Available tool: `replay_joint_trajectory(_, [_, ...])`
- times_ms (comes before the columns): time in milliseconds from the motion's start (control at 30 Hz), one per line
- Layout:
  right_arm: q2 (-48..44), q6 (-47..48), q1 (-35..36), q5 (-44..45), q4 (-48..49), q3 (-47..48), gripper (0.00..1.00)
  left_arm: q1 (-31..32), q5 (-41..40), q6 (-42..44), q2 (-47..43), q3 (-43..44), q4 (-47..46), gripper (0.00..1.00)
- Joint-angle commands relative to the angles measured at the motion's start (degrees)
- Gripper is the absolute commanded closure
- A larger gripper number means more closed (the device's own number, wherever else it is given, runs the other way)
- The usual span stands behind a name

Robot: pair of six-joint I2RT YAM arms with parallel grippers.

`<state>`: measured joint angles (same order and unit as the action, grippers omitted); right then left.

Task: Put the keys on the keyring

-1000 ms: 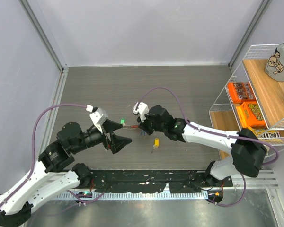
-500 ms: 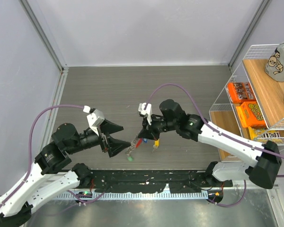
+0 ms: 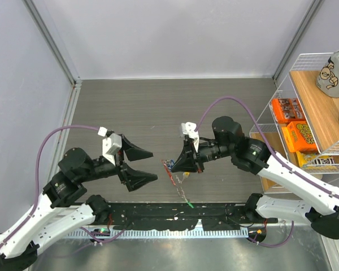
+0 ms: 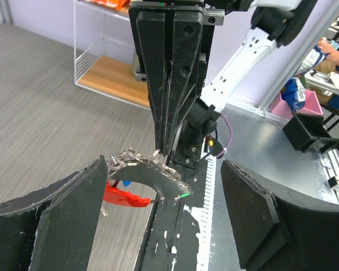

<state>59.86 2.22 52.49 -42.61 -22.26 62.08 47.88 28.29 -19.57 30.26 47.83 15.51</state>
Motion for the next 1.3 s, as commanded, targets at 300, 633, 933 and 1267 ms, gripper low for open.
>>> replay_joint_trajectory(300, [-4.22, -10.12, 0.07, -8.63, 8.36, 4.36, 0.94, -0.24, 9.32, -3.19, 4.72, -0.73, -14.89, 0.21])
replay_joint_trajectory(633, [-3.87, -12.94, 0.51, -11.79, 13.3, 5.32, 0.94, -0.15, 12.13, -4.33, 5.95, -1.43, -19.37, 0.29])
replay_joint_trajectory(933, [-2.64, -14.0, 1.3, -12.85, 15.23, 7.43, 0.94, -0.15, 14.77, -6.0, 7.79, -1.87, -23.68, 0.36])
replay_joint_trajectory(1267, [-1.67, -9.26, 2.35, -10.39, 8.91, 10.25, 0.95, -0.15, 12.05, -4.34, 5.96, -1.25, -19.91, 0.32])
